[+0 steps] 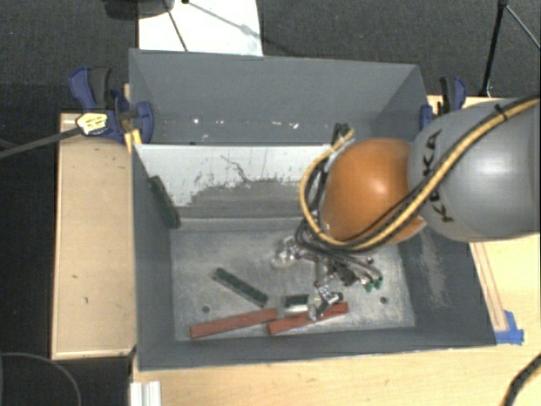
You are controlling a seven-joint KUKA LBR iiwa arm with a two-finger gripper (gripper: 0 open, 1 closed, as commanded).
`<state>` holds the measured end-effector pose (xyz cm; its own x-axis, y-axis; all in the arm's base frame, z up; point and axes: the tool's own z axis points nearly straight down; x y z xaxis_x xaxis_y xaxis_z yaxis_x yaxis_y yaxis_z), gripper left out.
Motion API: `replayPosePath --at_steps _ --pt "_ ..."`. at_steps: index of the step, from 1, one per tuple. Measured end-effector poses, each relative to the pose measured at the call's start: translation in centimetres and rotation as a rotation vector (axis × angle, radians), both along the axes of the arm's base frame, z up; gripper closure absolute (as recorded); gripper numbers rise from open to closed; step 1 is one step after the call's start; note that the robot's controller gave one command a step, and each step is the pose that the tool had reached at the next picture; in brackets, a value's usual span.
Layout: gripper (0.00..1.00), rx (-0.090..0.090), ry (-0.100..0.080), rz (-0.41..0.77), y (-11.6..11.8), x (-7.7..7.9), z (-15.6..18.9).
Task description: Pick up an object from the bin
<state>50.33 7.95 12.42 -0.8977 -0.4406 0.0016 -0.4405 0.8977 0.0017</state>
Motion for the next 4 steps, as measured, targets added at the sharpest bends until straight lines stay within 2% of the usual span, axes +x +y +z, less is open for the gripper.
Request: replayPosePath --at_steps 1,2,3,4 --pt "0.00 0.000 -0.006 -0.236 3.9 0.6 -0.8" --pt "0.00 0.001 -0.002 -0.307 4.7 -0.6 -2.5" --pt "1.00 -0.007 -0.003 -0.420 7.4 0.3 -5.0" --pt "1.00 -0.010 -0.001 -0.424 7.7 0.4 -5.1"
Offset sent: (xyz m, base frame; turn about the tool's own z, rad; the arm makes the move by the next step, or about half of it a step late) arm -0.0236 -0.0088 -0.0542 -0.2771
